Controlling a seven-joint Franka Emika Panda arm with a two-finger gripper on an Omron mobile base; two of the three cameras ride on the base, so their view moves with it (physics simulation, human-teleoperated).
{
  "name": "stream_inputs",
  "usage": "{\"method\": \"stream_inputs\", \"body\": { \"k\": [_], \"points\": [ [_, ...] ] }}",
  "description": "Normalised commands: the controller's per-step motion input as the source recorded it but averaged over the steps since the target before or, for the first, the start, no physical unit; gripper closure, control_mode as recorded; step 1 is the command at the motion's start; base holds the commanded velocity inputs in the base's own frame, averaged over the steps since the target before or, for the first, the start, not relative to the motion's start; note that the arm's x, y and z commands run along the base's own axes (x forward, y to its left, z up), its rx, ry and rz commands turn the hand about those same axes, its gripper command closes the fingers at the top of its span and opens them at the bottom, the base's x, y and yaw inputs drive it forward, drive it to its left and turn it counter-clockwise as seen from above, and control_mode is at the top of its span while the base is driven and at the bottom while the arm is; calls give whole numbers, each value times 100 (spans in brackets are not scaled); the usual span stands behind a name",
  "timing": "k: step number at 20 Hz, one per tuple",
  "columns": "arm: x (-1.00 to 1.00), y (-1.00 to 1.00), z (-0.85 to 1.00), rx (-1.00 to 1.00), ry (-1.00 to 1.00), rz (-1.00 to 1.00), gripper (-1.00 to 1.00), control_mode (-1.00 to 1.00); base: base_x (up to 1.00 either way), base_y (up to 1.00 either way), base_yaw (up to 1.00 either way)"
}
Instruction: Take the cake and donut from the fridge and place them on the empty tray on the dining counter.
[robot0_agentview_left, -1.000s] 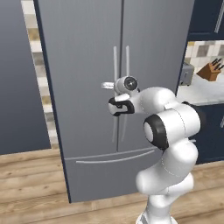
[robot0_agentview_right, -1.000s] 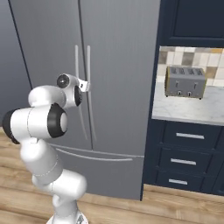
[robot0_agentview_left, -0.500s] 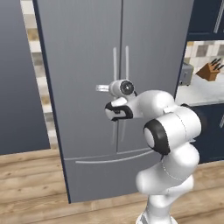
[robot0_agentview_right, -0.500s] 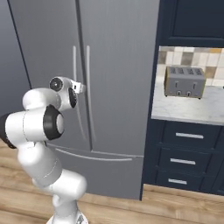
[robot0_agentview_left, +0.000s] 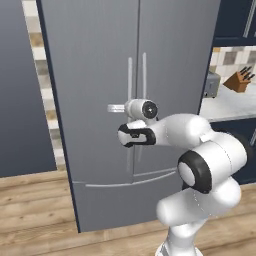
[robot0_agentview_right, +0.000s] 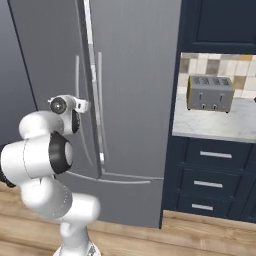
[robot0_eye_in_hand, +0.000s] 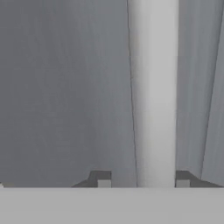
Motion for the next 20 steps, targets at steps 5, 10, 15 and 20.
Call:
{"method": "stream_inputs", "body": {
  "k": [5,10,15,20],
  "points": [
    [-78,62,0,0,1,4,100,-100,0,0,0],
    [-67,71,2,0,9,0,100,-100,0,0,0],
    [-62,76,0,-1,10,0,100,-100,0,0,0],
    [-45,52,0,-1,9,0,100,-100,0,0,0]
  ]
}}
